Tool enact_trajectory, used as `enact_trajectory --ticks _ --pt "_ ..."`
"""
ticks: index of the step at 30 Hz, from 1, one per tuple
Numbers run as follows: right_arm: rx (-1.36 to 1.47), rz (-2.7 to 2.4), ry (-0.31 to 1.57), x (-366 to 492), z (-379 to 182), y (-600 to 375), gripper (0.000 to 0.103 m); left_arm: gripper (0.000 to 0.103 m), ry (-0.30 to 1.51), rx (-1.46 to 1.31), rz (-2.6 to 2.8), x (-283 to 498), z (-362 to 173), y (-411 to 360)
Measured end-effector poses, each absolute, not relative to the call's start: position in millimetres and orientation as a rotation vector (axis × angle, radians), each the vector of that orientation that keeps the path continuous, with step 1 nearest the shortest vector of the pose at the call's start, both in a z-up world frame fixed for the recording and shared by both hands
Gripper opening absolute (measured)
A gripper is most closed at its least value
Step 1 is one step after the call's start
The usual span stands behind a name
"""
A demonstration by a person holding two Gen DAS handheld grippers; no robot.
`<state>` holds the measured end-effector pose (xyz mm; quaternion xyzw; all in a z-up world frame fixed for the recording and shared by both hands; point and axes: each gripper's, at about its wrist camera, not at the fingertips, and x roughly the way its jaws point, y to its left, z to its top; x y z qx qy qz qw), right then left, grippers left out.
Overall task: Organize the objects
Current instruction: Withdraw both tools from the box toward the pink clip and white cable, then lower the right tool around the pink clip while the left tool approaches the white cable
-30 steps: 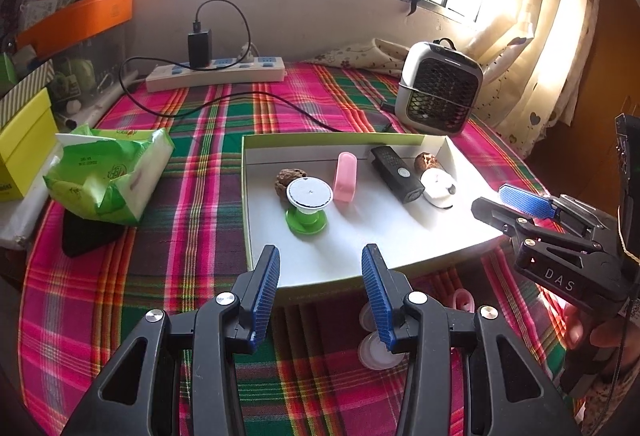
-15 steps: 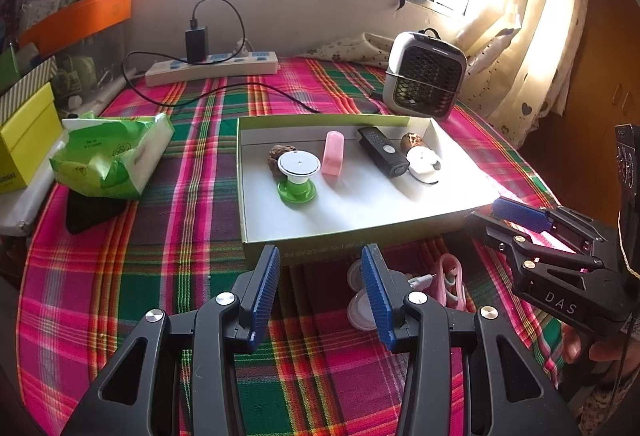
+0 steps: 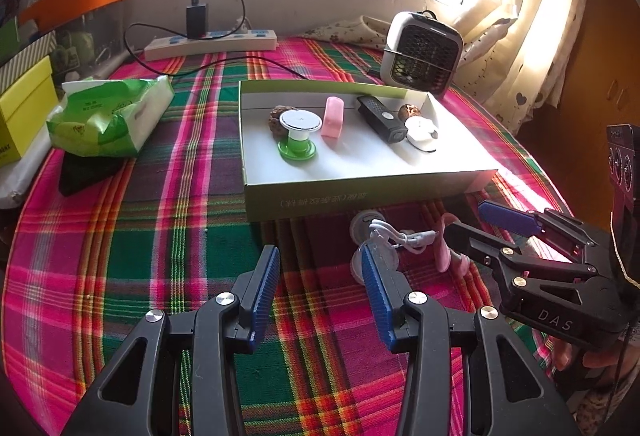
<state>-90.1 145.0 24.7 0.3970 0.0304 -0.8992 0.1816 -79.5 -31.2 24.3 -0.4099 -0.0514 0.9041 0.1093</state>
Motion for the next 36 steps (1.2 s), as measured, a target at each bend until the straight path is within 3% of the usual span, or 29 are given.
enact_trajectory --ticks 36 --pt "1.216 -2.511 0.233 -101 9 138 0.054 0.041 -0.037 -1.255 2.556 -98 12 -2"
